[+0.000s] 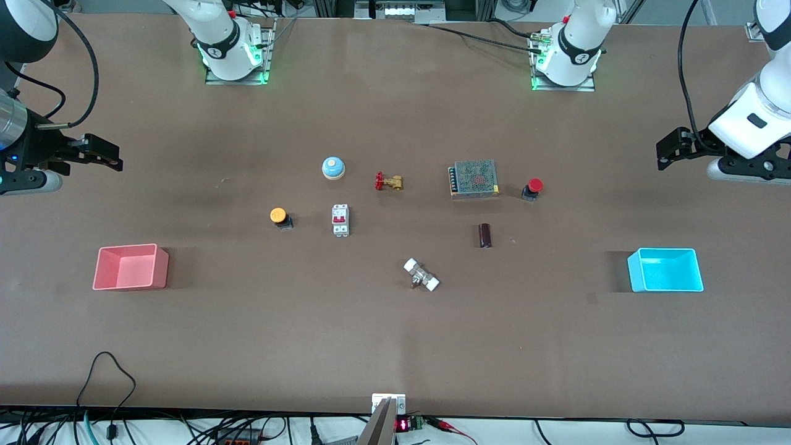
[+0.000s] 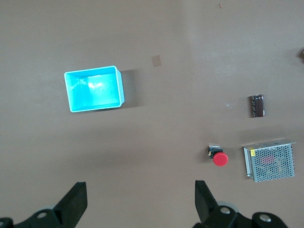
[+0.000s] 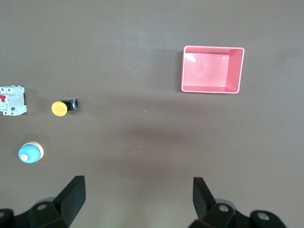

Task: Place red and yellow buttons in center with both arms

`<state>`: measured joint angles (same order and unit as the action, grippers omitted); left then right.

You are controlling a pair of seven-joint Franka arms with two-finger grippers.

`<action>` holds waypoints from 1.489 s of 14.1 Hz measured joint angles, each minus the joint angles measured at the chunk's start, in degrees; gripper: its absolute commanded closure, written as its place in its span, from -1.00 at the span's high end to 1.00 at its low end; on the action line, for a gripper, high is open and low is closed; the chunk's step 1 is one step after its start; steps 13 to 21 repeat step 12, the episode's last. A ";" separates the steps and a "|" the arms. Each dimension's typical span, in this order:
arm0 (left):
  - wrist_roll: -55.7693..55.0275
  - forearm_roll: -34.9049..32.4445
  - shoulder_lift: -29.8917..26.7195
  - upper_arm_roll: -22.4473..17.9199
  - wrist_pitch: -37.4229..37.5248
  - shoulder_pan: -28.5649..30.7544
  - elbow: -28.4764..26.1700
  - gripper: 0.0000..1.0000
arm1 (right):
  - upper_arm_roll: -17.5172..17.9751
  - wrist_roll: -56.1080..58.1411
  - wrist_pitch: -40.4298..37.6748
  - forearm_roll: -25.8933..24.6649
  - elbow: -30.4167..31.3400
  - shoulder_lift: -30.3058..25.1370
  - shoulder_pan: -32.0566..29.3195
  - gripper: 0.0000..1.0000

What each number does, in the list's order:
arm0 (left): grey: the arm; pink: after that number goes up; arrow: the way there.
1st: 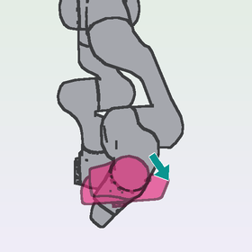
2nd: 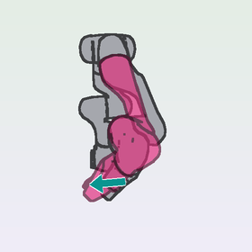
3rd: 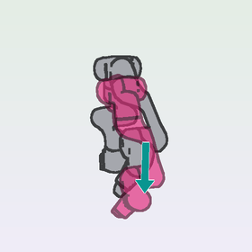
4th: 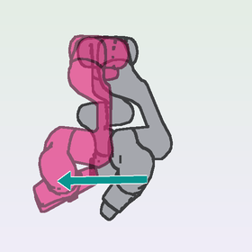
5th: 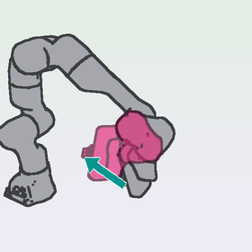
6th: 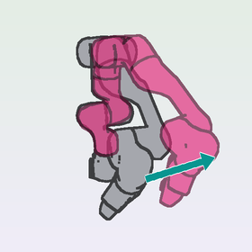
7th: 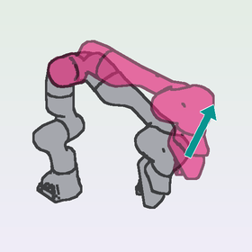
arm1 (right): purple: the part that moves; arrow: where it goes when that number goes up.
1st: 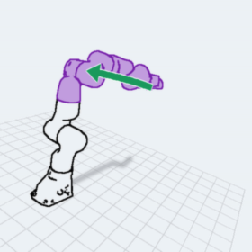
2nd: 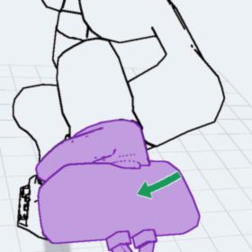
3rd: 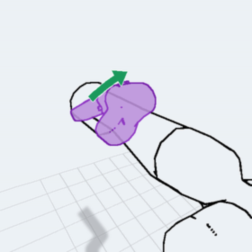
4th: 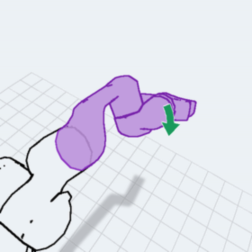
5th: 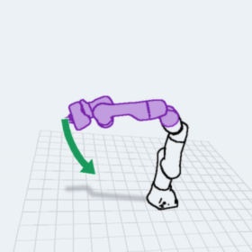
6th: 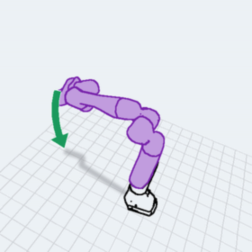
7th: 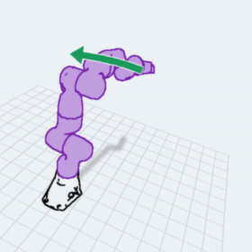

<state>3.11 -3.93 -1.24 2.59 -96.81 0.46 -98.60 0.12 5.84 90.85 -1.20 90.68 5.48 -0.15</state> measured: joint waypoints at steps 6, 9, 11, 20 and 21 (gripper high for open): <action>0.04 -0.03 0.00 0.00 0.00 -0.18 0.00 1.00 | -0.04 0.00 0.12 -0.54 0.09 0.00 0.04 1.00; 0.05 -0.05 0.00 0.00 0.00 -0.36 0.00 1.00 | -0.17 -0.66 0.52 -0.63 0.16 0.02 0.04 1.00; 0.05 -0.06 0.00 0.00 0.00 -0.44 0.00 1.00 | -0.17 -1.27 0.64 -0.63 0.16 0.02 0.04 1.00; 0.05 -0.06 0.04 0.00 0.00 -0.47 0.00 1.00 | -0.17 -1.35 0.66 -0.63 0.16 0.03 0.04 1.00; 0.05 -0.06 0.04 0.00 0.00 -0.47 0.00 1.00 | -0.17 -1.35 0.66 -0.63 0.16 0.03 0.04 1.00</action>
